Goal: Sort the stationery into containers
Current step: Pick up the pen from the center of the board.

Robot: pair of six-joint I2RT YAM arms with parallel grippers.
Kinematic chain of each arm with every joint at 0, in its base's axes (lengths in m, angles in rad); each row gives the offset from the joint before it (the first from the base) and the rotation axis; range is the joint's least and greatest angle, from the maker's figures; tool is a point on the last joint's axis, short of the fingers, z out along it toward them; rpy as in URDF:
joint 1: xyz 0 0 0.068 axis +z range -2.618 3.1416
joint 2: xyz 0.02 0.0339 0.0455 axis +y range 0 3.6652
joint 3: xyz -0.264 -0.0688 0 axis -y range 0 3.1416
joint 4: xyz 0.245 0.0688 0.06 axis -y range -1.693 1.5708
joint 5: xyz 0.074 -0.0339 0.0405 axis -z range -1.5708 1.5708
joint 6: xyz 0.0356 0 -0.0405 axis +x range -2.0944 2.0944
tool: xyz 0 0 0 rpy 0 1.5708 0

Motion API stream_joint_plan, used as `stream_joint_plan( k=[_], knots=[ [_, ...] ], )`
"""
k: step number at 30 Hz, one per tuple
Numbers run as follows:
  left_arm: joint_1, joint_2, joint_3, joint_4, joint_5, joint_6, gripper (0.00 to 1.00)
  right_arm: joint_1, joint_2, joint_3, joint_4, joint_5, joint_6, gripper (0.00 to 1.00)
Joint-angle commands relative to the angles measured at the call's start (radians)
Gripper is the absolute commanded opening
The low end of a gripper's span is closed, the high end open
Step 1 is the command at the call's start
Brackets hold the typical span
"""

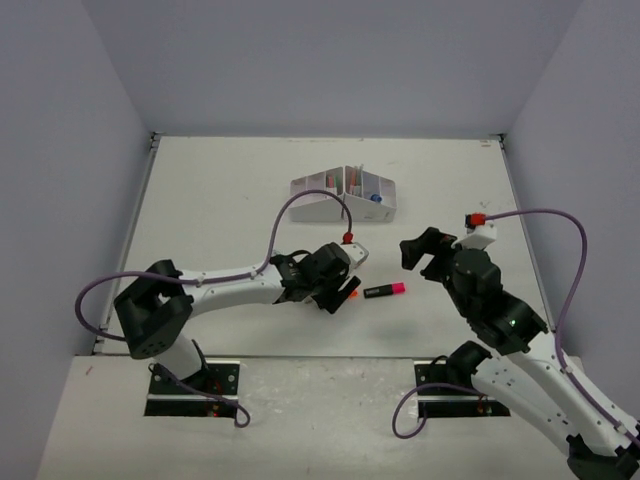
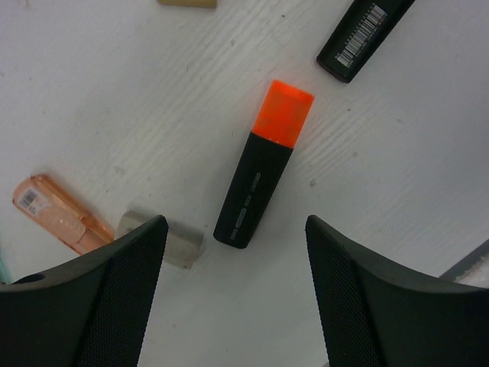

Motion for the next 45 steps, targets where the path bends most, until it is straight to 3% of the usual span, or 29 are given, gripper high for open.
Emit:
stream_joint_plan(
  k=[1, 4, 10, 15, 19, 24, 27, 33, 40, 45],
  knots=[
    [0.000, 0.096, 0.096, 0.049, 0.086, 0.171, 0.76, -0.003, 0.012, -0.010, 0.011, -0.066, -0.043, 0.93],
    [0.000, 0.157, 0.113, 0.042, 0.140, 0.197, 0.73, -0.003, 0.003, -0.015, 0.009, -0.092, -0.057, 0.92],
    [0.001, 0.235, 0.104, 0.039, 0.142, 0.197, 0.58, -0.003, -0.037, -0.015, 0.010, -0.123, -0.073, 0.90],
    [0.001, 0.258, 0.081, 0.029, 0.152, 0.181, 0.12, -0.003, -0.073, -0.009, 0.011, -0.136, -0.087, 0.88],
    [0.001, 0.190, 0.053, 0.027, 0.109, 0.150, 0.00, -0.003, -0.097, -0.024, 0.036, -0.159, -0.102, 0.87],
    [0.000, 0.005, 0.031, 0.053, 0.004, 0.100, 0.00, -0.003, -0.071, -0.028, 0.064, -0.220, -0.091, 0.84],
    [0.000, -0.178, -0.020, 0.144, 0.007, 0.069, 0.00, -0.003, -0.056, -0.027, 0.127, -0.338, -0.072, 0.84],
    [0.000, -0.506, -0.282, 0.565, 0.144, 0.024, 0.00, 0.010, 0.105, 0.001, 0.352, -0.776, -0.043, 0.68],
    [0.000, -0.554, -0.319, 0.619, 0.145, -0.010, 0.00, 0.143, 0.247, 0.058, 0.458, -0.694, -0.052, 0.66],
    [0.000, -0.560, -0.327, 0.643, 0.153, -0.022, 0.00, 0.180, 0.330, 0.072, 0.470, -0.655, -0.048, 0.41]
  ],
)
